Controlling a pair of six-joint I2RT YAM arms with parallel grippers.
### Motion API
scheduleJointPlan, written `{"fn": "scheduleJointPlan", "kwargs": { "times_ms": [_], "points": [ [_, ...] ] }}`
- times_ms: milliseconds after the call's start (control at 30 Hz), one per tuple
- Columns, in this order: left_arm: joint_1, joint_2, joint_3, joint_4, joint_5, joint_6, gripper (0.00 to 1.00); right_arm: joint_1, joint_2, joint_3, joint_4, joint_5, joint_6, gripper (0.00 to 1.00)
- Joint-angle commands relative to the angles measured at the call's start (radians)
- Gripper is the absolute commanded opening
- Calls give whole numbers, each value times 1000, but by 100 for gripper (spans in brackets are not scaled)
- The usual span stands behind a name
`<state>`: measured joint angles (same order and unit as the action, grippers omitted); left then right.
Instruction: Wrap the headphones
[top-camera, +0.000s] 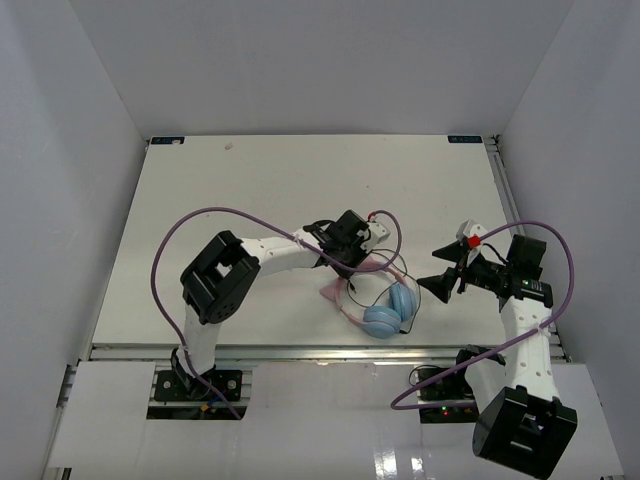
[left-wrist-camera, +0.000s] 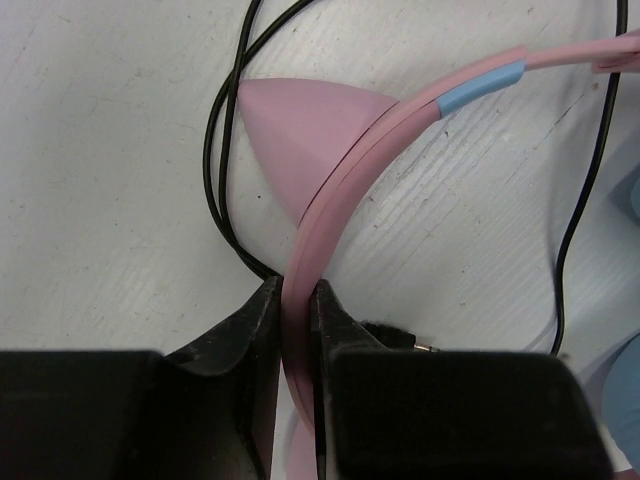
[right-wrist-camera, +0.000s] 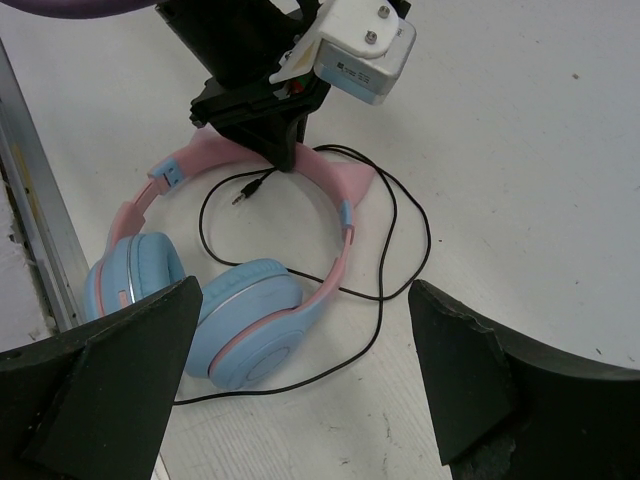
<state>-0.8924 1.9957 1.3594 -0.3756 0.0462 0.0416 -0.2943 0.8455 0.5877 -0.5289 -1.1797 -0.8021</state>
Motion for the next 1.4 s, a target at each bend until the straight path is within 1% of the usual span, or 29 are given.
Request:
{"fn": "scheduleJointPlan", "kwargs": {
  "times_ms": [0,33,67,233,300,367,467,533,667,700,767,800,867,1000,1033,1133,1200,1233,1300,1367],
  "points": [
    [6,-52,11,-26,27,-14,5,-5,1,41,-11,-26,-17,90],
    [6,-68,6,-25,30,-20,1,-5,1,41,-11,-26,-17,90],
    [6,-87,0,-25,33,-26,0,-6,0,41,-11,-26,-16,90],
    [13,-185,-33,-22,31,-78,0,-5,-3,43,-11,-24,-14,90],
    [28,-255,-61,-14,16,-107,0,-5,-3,43,-11,-19,-14,90],
    [48,-331,-131,5,18,-164,0,-5,-3,41,-11,-17,-14,90],
    [100,-492,-233,58,48,-231,0,-5,-1,38,-14,-28,-26,90],
    [124,-571,-283,76,71,-260,0,-5,8,38,-10,-45,-37,90],
    [154,-741,-413,83,46,-317,0,-5,48,71,73,-110,27,90],
    [158,-799,-434,83,39,-327,0,-5,60,87,88,-130,36,90],
    [167,-856,-457,72,27,-344,0,-3,94,117,111,-197,27,90],
    [168,-877,-465,63,26,-352,0,-2,107,132,93,-204,26,90],
    [175,-919,-467,38,22,-370,0,37,134,180,-17,-266,-197,90],
    [178,-964,-443,14,40,-421,0,156,193,265,-163,-240,-437,90],
    [179,-971,-441,13,48,-427,0,189,199,271,-201,-228,-460,90],
    [179,-997,-420,1,51,-464,0,284,256,336,-379,-184,-674,90],
    [179,-1015,-404,-15,37,-485,0,319,279,376,-519,-187,-770,90],
    [179,-1021,-399,-24,22,-489,0,329,295,388,-580,-190,-856,90],
    [179,-1032,-382,-52,-5,-503,0,330,323,423,-729,-186,-970,90],
    [182,-1038,-373,-74,-26,-514,0,342,333,444,-776,-178,-1006,91]
  ]
}}
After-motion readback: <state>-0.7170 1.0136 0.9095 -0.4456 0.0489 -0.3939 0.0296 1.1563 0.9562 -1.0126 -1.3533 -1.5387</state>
